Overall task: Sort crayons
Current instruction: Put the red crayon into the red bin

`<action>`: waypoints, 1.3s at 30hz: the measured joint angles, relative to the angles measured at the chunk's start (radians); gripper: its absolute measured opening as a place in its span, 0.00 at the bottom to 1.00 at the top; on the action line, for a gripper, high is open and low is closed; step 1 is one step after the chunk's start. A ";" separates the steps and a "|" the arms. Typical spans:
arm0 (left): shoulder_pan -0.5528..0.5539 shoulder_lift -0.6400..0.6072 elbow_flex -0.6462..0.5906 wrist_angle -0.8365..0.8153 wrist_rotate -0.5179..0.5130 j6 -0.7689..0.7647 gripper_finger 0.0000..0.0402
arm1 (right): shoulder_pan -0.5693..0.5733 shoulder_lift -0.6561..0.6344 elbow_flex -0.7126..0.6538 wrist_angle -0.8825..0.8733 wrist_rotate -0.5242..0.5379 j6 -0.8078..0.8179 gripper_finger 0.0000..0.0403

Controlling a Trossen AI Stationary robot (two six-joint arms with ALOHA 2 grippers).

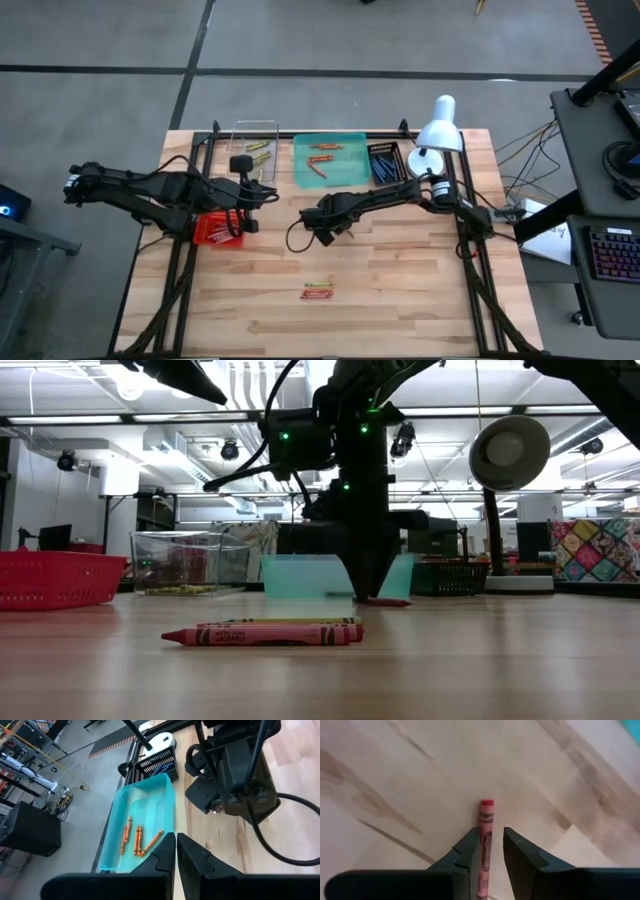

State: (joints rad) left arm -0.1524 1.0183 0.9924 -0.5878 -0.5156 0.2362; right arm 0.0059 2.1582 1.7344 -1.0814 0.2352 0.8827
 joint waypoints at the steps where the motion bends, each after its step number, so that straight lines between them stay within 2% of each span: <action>1: 0.000 0.000 0.000 0.000 0.000 -0.007 0.00 | -0.001 0.000 0.000 0.002 0.000 -0.004 0.18; 7: 0.000 0.000 0.000 -0.016 0.000 -0.037 0.00 | -0.004 0.000 0.000 0.006 -0.004 -0.053 0.17; 14: 0.000 0.000 0.000 -0.016 0.001 -0.050 0.00 | -0.011 0.001 -0.024 0.039 -0.057 -0.141 0.16; 22: 0.000 0.001 -0.003 0.000 0.004 -0.074 0.00 | -0.017 -0.003 -0.052 0.071 -0.062 -0.207 0.04; 25: 0.000 0.001 -0.022 0.031 0.025 -0.082 0.00 | -0.019 -0.007 -0.053 0.080 -0.063 -0.271 0.03; 29: 0.000 -0.010 -0.081 0.114 0.050 -0.085 0.00 | -0.019 -0.031 -0.059 0.087 -0.059 -0.344 0.02; 33: 0.000 -0.033 -0.186 0.279 0.143 -0.085 0.00 | -0.010 -0.093 -0.081 0.151 -0.043 -0.413 0.02; 39: 0.000 -0.058 -0.323 0.473 0.167 -0.076 0.00 | -0.006 -0.266 -0.214 0.390 -0.056 -0.523 0.02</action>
State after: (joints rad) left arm -0.1528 0.9599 0.6696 -0.1151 -0.3487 0.1606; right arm -0.0006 1.8925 1.5207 -0.6910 0.1794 0.3596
